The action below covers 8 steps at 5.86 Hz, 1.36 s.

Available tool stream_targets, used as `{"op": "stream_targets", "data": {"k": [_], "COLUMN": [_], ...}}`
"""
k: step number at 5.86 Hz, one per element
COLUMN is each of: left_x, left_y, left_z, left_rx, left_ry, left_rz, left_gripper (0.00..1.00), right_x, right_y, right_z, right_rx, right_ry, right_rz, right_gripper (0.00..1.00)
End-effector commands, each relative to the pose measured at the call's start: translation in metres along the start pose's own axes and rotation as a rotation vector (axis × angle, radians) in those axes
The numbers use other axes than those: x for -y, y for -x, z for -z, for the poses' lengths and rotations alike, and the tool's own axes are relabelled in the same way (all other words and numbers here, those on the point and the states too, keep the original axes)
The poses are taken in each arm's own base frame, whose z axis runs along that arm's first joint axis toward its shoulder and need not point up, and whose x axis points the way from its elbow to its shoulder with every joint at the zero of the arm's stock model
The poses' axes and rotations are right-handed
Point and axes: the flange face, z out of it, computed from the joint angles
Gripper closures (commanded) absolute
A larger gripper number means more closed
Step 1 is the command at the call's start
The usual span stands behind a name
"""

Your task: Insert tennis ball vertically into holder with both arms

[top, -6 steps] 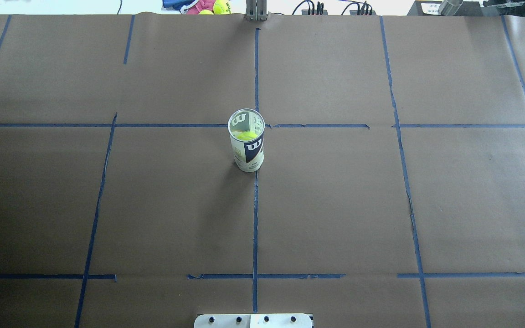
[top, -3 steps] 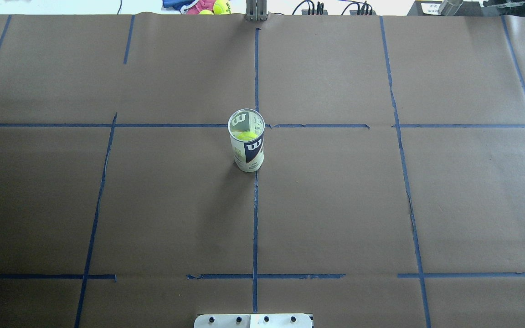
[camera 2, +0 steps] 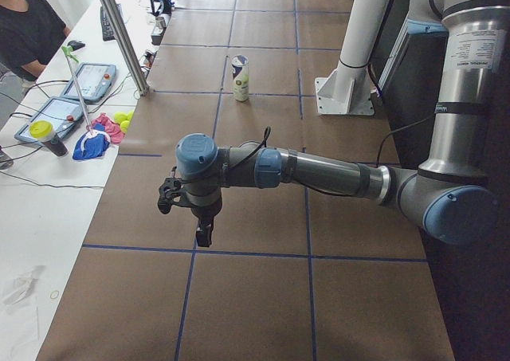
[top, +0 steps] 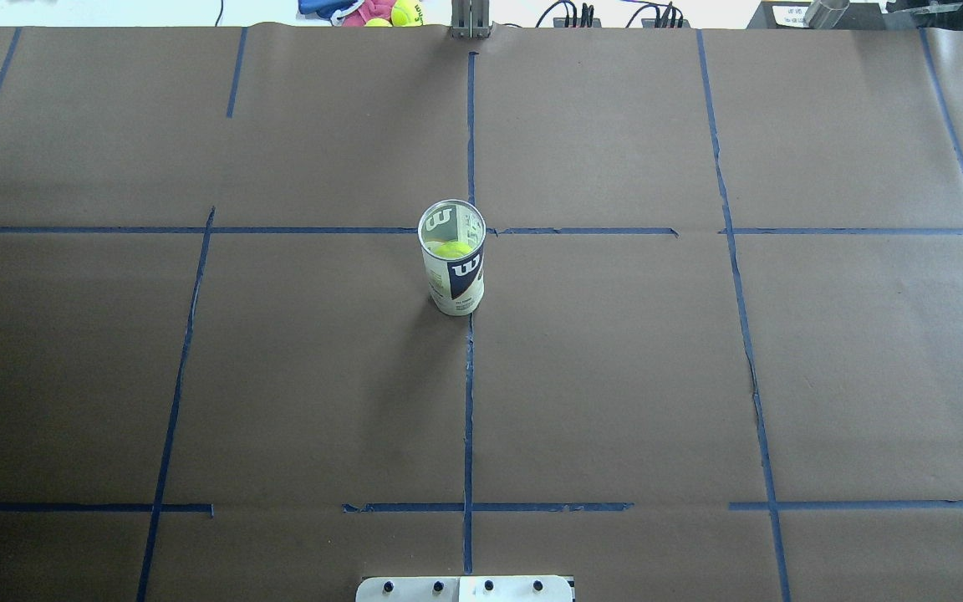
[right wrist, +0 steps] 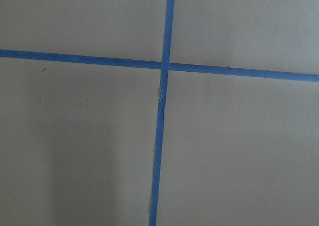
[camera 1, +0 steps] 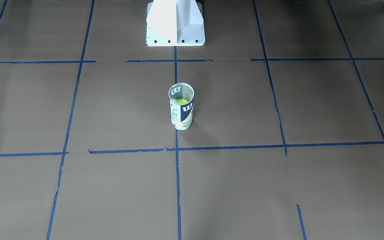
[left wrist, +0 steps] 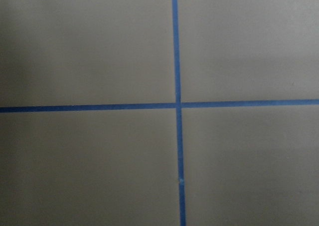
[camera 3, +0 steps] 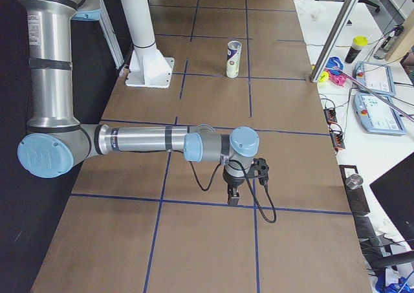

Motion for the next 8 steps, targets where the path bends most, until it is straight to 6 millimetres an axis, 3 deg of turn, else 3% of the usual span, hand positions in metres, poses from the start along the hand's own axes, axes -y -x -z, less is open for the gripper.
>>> {"op": "stream_targets", "data": {"k": [1, 4, 5, 8], "left_x": [-0.02, -0.022, -0.034, -0.031], "left_y": [0.011, 0.009, 0.009, -0.003], "left_z": [-0.022, -0.034, -0.047, -0.05], "left_rx": [0.035, 0.015, -0.039, -0.042], "left_ry": [0.068, 0.096, 0.106, 0.115], "left_rz": [-0.041, 0.087, 0.09, 0.066], "left_gripper": [0.0, 0.0, 0.0, 0.0], "right_x": [0.001, 0.001, -0.005, -0.007], "right_y": [-0.002, 0.001, -0.001, 0.01], "right_z": [-0.004, -0.004, -0.006, 0.003], "right_rx": [0.0, 0.012, 0.012, 0.044], "right_ry": [0.005, 0.002, 0.006, -0.008], "right_rz": [0.008, 0.013, 0.01, 0.021], "right_gripper": [0.0, 0.0, 0.0, 0.0]}}
